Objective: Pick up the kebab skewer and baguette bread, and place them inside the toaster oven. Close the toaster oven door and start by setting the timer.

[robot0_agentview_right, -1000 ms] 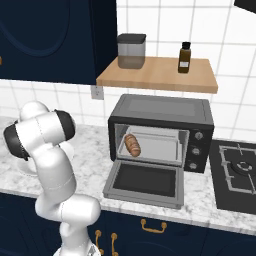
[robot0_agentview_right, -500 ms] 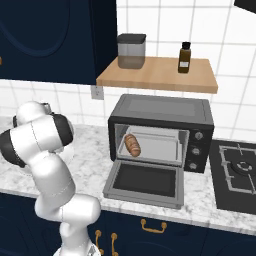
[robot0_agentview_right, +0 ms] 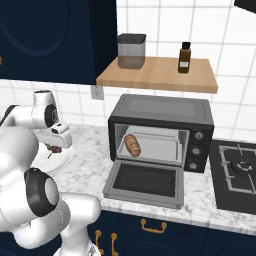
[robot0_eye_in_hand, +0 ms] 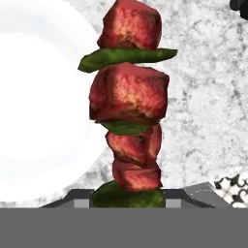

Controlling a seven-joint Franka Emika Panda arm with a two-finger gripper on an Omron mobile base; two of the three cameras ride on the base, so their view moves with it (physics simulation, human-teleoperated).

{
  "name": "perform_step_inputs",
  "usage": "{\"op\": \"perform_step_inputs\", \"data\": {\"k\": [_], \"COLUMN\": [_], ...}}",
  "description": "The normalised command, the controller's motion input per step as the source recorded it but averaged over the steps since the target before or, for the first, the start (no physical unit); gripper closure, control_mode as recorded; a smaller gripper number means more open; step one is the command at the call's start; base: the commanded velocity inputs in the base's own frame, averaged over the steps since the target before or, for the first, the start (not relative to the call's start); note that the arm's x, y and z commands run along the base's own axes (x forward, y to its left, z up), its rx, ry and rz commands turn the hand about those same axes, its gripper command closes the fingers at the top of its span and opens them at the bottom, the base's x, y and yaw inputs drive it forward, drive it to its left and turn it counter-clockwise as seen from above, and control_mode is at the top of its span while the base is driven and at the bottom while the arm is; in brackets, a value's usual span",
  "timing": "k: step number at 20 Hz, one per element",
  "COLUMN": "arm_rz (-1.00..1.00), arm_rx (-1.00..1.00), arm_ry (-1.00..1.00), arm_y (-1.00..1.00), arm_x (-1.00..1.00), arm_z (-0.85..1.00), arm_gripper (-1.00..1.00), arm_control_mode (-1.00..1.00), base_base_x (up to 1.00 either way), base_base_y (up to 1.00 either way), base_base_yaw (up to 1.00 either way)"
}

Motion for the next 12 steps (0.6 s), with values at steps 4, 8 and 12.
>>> {"op": "perform_step_inputs", "data": {"k": [4,8,12], "arm_rz": [0.12,0.12,0.05], "arm_rx": [0.0,0.0,0.0], "arm_ry": [0.0,0.0,0.01], "arm_y": [-1.0,-1.0,-1.0], "arm_x": [-0.68,-0.68,-0.32], "arm_z": [0.67,0.59,0.42], "arm_gripper": [1.0,1.0,1.0], "arm_control_mode": [-1.0,-1.0,-1.0], "base_base_x": [0.0,0.0,0.0], "base_base_y": [0.0,0.0,0.0], "base_base_yaw": [0.0,0.0,0.0]}}
